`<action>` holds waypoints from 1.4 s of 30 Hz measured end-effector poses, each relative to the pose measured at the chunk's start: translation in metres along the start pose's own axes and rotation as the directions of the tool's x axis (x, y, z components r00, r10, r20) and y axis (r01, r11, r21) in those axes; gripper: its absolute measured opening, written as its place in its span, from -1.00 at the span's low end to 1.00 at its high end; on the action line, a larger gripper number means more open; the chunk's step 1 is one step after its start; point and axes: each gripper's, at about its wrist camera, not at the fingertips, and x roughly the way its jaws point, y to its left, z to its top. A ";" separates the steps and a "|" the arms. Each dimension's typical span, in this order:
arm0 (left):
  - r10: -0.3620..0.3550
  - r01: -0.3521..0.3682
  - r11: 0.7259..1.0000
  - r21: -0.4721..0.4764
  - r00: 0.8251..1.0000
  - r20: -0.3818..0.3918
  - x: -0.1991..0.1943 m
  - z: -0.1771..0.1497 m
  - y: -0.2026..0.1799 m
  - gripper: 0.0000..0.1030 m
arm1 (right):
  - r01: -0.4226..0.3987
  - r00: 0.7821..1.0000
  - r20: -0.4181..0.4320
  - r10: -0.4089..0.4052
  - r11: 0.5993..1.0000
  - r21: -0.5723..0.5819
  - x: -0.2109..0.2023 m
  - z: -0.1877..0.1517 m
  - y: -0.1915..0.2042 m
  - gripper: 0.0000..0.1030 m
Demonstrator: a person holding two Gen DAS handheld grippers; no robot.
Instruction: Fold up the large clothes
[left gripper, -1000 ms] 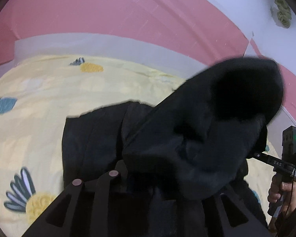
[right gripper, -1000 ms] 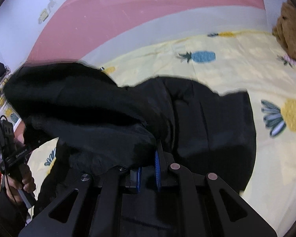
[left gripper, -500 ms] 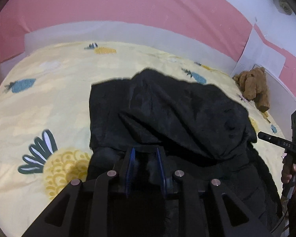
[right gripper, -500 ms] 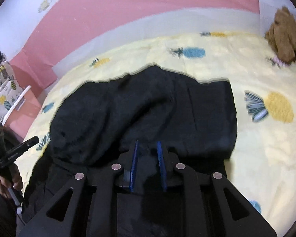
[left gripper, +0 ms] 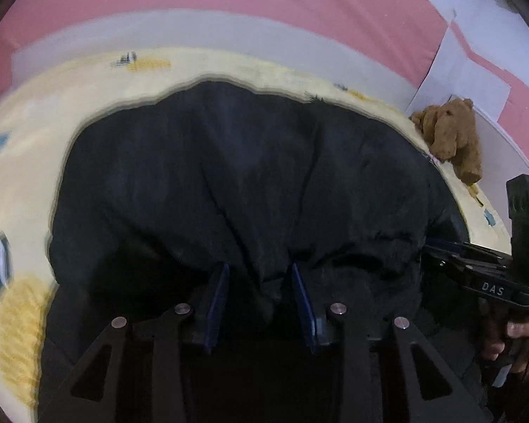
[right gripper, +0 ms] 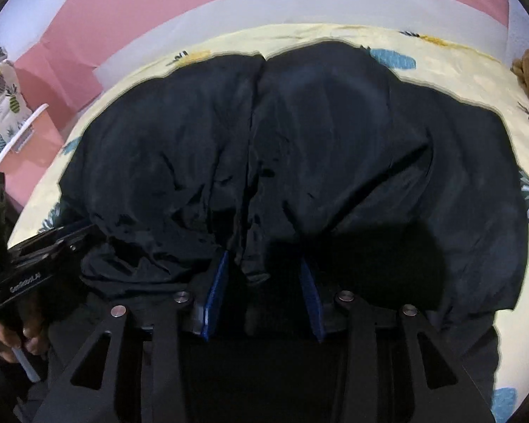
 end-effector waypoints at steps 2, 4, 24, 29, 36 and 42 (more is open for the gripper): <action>0.023 -0.023 0.999 0.024 1.000 0.009 0.004 -0.004 -0.004 -0.28 | 0.025 1.000 0.011 -0.025 1.000 -0.017 0.005 -0.002 0.002 -0.22; 0.030 -0.030 0.999 0.025 1.000 0.001 0.007 -0.004 -0.005 -0.28 | 0.043 0.999 0.010 -0.042 0.999 -0.028 0.008 -0.002 0.004 -0.22; 0.142 -0.141 0.990 -0.021 0.988 0.062 -0.013 0.039 0.029 -0.28 | 0.165 0.983 0.080 -0.165 0.986 0.005 -0.007 0.040 -0.039 -0.19; 0.141 -0.142 0.990 0.022 0.989 0.051 -0.011 0.020 0.018 -0.28 | 0.172 0.982 0.068 -0.174 0.984 0.037 -0.017 0.042 -0.037 -0.19; 0.099 -0.101 0.995 0.007 0.983 0.154 -0.054 0.055 0.016 -0.29 | 0.129 0.972 0.194 -0.131 0.991 0.024 -0.058 0.074 -0.026 -0.19; 0.133 -0.130 0.990 -0.049 0.990 0.053 0.001 0.062 0.039 -0.26 | 0.179 0.981 0.076 -0.177 0.984 -0.024 0.005 0.071 -0.032 -0.19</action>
